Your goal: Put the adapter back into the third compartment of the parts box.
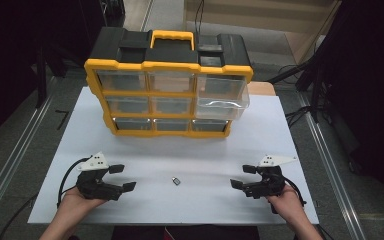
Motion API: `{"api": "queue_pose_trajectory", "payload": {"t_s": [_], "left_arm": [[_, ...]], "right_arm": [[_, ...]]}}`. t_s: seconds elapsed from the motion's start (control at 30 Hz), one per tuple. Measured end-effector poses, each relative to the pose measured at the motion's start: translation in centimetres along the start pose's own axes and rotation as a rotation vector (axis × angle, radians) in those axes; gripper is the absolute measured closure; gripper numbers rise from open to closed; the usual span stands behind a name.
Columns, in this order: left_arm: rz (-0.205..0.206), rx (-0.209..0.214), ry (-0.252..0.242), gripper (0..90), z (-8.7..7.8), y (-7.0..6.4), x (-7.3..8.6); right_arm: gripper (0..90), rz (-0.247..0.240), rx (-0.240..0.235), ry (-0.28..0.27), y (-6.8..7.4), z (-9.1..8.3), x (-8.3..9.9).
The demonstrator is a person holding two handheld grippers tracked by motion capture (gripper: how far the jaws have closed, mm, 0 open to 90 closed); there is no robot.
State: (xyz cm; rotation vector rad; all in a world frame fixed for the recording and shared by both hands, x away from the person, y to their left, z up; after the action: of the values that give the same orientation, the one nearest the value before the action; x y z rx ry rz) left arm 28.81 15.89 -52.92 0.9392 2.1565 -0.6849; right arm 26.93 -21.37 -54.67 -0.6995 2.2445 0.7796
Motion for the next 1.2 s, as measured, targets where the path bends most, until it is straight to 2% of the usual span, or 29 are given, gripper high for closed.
{"api": "queue_pose_trajectory", "payload": {"t_s": [0.3,0.37,0.47,0.6,0.73,0.9,0.97,1.07,1.2], "left_arm": [[-0.006,0.006,-0.005,21.9,0.0,0.0,-0.1],[-0.005,0.006,-0.006,21.9,0.0,0.0,-0.1],[-0.007,0.004,-0.011,21.8,0.0,0.0,-0.1],[-0.008,0.001,-0.013,21.9,0.0,0.0,-0.2],[-0.005,0.005,-0.015,21.9,0.0,0.0,-0.2],[0.010,0.018,-0.023,21.8,0.0,-0.3,-0.4],[0.016,0.018,-0.014,20.1,0.1,-0.4,-0.3],[0.014,0.022,-0.011,19.9,0.0,-0.4,-0.3],[0.004,0.022,-0.019,19.6,0.0,-0.3,-0.3]], "right_arm": [[16.6,-0.011,0.005,0.000,0.0,0.1,0.0],[16.5,-0.016,0.020,-0.005,-0.1,0.1,-0.1],[16.5,-0.004,0.013,-0.011,-0.2,0.1,-0.2],[16.5,-0.007,0.002,0.010,-0.1,0.2,0.0],[16.5,-0.012,-0.023,0.009,0.3,0.6,-0.5],[17.5,-0.013,-0.001,0.002,0.4,0.8,-1.4],[22.2,0.000,0.008,-0.001,0.3,1.0,-1.7],[22.5,0.017,0.002,-0.015,0.4,1.1,-2.3],[22.3,-0.017,0.005,-0.017,0.8,1.3,-2.8]]}}
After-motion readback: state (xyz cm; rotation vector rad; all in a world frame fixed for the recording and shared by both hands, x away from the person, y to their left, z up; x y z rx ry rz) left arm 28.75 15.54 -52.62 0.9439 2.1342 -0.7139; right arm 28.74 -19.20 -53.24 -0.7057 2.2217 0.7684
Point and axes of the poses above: each handheld gripper's, and its own axes: z roughly forward along the jaws, x roughly out of its underside, y roughly to its left, the point moved 9 cm from there along z, roughly forward along the jaws, and after that the axes turned 3 degrees about -x, right-handed, at the moved point
